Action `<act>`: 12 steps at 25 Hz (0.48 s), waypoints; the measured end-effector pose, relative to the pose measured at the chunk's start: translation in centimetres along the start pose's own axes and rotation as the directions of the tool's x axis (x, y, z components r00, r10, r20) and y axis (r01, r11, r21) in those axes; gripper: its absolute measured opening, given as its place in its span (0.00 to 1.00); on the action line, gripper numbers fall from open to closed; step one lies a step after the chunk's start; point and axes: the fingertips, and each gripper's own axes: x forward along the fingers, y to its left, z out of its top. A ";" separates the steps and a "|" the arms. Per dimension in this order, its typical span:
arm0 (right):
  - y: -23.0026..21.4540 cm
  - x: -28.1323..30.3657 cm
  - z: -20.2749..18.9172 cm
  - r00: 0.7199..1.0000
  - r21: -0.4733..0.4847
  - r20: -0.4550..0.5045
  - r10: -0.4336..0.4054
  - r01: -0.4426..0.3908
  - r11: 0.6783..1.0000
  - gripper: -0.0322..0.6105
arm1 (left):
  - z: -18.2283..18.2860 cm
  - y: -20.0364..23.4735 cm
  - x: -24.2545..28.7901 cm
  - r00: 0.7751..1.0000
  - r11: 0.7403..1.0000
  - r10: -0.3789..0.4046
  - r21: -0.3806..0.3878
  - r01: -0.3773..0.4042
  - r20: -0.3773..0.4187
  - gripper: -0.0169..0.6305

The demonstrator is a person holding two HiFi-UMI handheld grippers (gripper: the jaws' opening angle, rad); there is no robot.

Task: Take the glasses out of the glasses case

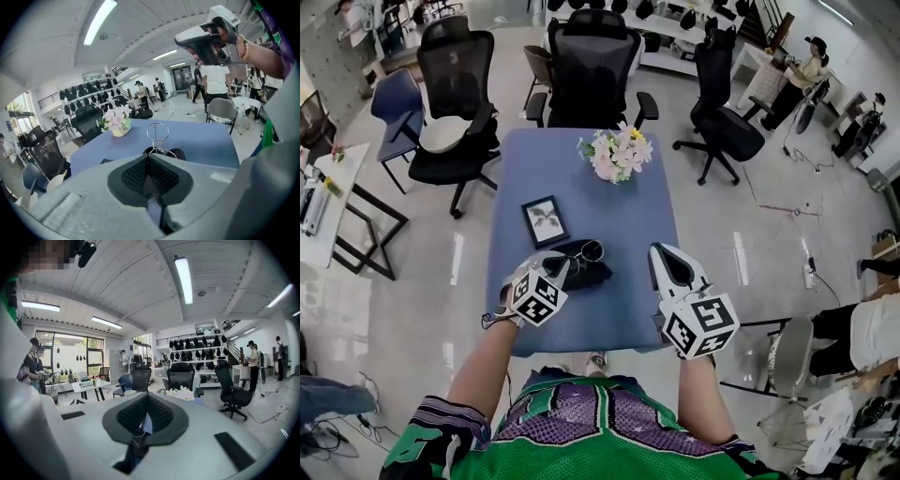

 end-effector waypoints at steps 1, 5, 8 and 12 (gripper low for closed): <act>0.0 -0.2 0.1 1.000 -0.002 0.001 -0.006 0.006 1.000 0.05 | 0.2 0.1 -0.3 1.000 1.000 0.006 -0.006 -0.006 0.008 0.05; 0.1 -0.7 -0.1 0.999 0.005 0.008 -0.034 0.034 0.999 0.05 | 0.8 0.4 -1.2 0.999 0.999 0.023 -0.025 -0.022 0.036 0.05; 0.7 -0.9 -0.1 0.999 0.004 0.012 -0.036 0.036 0.999 0.05 | 1.2 0.6 -2.2 0.998 0.999 0.036 -0.035 -0.034 0.060 0.05; 1.7 -1.6 0.3 0.999 -0.005 0.027 -0.036 0.037 0.999 0.05 | 1.5 0.8 -4.0 0.993 0.995 0.064 -0.083 -0.056 0.096 0.05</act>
